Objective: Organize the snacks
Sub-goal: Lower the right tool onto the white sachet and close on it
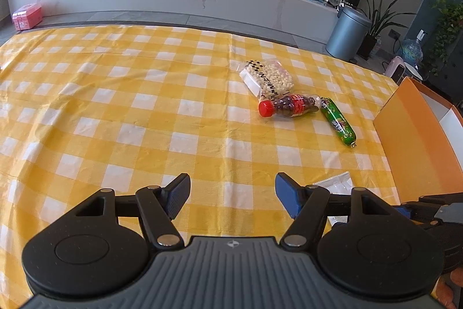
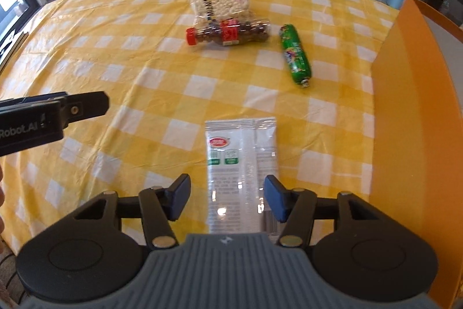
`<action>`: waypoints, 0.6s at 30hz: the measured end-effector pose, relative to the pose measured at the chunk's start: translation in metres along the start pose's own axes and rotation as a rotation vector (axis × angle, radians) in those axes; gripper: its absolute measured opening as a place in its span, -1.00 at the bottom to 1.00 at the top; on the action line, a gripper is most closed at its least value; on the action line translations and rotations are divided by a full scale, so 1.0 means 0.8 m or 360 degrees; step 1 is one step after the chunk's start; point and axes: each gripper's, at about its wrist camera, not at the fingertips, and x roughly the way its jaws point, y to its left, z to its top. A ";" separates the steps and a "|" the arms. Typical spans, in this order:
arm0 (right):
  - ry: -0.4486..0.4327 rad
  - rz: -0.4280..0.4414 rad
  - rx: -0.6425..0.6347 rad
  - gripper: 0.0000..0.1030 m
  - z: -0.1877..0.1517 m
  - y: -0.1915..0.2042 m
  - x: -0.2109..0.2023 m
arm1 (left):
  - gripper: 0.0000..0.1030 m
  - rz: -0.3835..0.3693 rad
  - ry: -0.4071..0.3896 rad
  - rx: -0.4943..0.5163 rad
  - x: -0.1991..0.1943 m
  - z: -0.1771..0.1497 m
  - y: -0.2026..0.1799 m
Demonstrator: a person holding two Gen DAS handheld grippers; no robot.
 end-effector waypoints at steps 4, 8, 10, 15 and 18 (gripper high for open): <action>-0.0001 -0.0045 0.0019 0.31 -0.001 -0.008 0.005 | 0.54 -0.0004 0.0001 0.0003 0.000 0.000 0.000; 0.0033 -0.0038 -0.0005 0.52 -0.004 -0.006 0.018 | 0.54 -0.0008 0.0013 -0.0015 0.001 0.000 0.002; 0.0012 -0.0033 -0.0042 0.57 -0.006 -0.002 0.022 | 0.54 -0.0004 0.0020 -0.0026 0.002 0.000 0.003; -0.0014 -0.0047 -0.0144 0.00 -0.010 0.003 0.016 | 0.53 0.0000 0.0014 -0.0045 0.000 0.000 0.005; -0.0011 -0.0037 -0.0150 -0.03 -0.010 -0.001 0.011 | 0.53 -0.0006 0.0016 -0.0048 0.000 0.000 0.005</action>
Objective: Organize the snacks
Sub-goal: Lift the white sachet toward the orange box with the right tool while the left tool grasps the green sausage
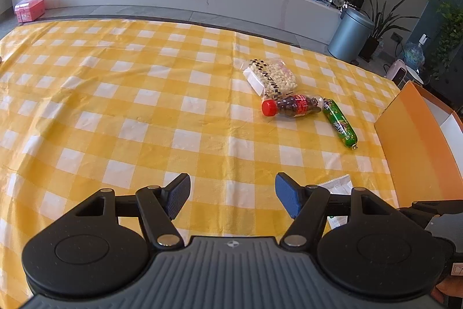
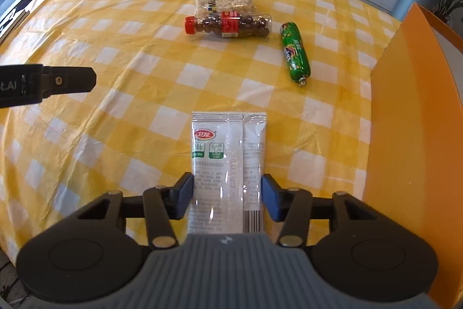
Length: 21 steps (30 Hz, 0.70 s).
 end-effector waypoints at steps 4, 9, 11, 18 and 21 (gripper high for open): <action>-0.0024 -0.0008 -0.0010 -0.06 -0.002 0.001 -0.002 | 0.54 0.0015 0.0003 0.0007 0.000 0.000 -0.001; -0.0143 -0.0088 -0.0003 -0.07 0.000 -0.003 -0.019 | 0.53 0.0022 -0.0008 0.0004 -0.001 0.000 -0.001; -0.0174 -0.0058 0.0032 -0.07 0.002 -0.007 -0.026 | 0.54 0.0023 -0.0009 0.0008 -0.001 0.000 -0.001; -0.0227 -0.0026 0.0079 -0.07 0.004 -0.013 -0.037 | 0.54 0.0045 -0.0050 0.0012 -0.003 0.001 0.001; -0.0264 -0.0006 0.0101 -0.07 0.005 -0.018 -0.044 | 0.54 0.0019 -0.0072 0.0013 -0.006 0.001 -0.002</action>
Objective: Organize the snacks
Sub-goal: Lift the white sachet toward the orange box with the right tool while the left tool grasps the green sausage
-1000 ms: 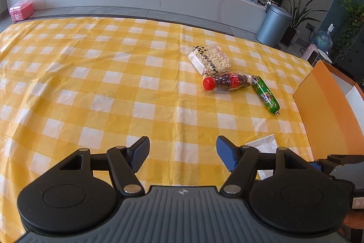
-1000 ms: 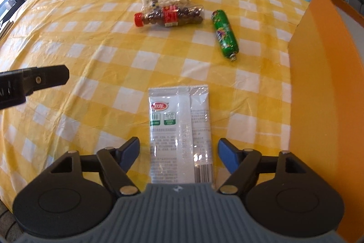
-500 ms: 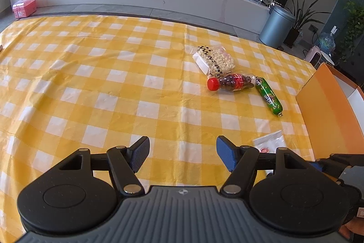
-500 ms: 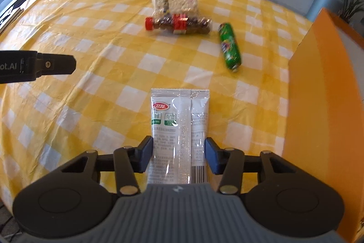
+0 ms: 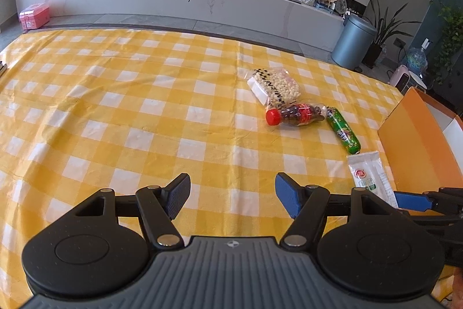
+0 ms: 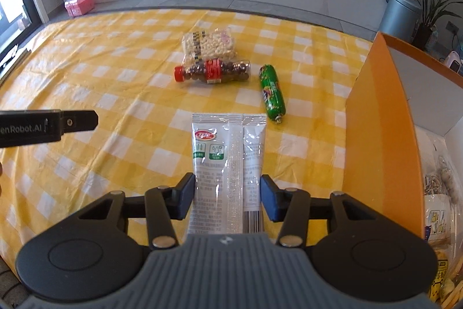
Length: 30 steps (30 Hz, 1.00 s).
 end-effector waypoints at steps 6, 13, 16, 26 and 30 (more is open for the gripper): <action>-0.0108 0.0048 0.0147 -0.07 0.010 -0.033 -0.036 | 0.53 -0.0089 -0.0014 0.0082 -0.002 0.005 -0.035; -0.0285 0.0056 0.0284 -0.07 0.007 -0.079 -0.082 | 0.53 -0.0085 -0.0064 0.0135 0.013 0.020 -0.105; -0.0385 0.0064 0.0360 -0.07 0.004 -0.106 -0.112 | 0.53 -0.0080 -0.0040 0.0112 0.034 0.031 -0.133; -0.0566 0.0246 0.0573 -0.07 -0.013 -0.147 -0.148 | 0.53 0.0050 -0.0035 0.0180 0.129 0.053 -0.208; -0.0547 0.0237 0.0560 -0.07 -0.010 -0.141 -0.140 | 0.46 0.0161 0.0099 0.0186 0.168 0.049 -0.217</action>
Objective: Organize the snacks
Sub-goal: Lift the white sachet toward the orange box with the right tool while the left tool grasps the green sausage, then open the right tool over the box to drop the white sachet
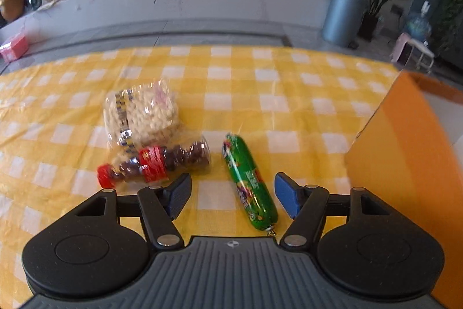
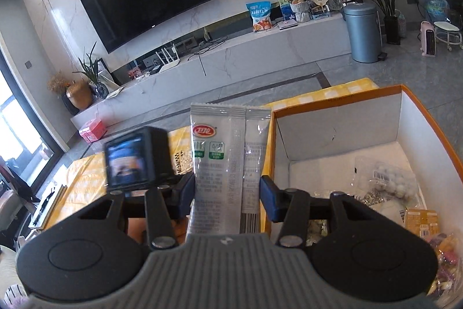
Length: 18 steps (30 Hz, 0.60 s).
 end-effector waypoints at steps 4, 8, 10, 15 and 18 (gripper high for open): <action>0.0014 -0.0015 -0.0013 -0.07 -0.001 0.002 0.006 | -0.38 0.0034 -0.0043 0.0001 0.001 -0.012 -0.002; 0.0032 -0.0033 -0.0021 -0.07 -0.002 0.000 0.008 | -0.51 0.0055 -0.0072 0.0070 -0.011 -0.027 -0.004; 0.0039 -0.0041 -0.0034 -0.07 -0.002 0.002 0.010 | -0.52 0.0034 -0.0045 0.0086 -0.021 -0.035 0.001; 0.0052 -0.0040 -0.0060 -0.07 0.002 0.006 0.014 | -0.52 -0.0013 0.0011 0.0059 -0.045 -0.058 0.021; 0.0060 -0.0041 -0.0084 -0.07 0.002 0.010 0.015 | -0.52 -0.0029 0.0022 0.0004 -0.058 -0.067 0.040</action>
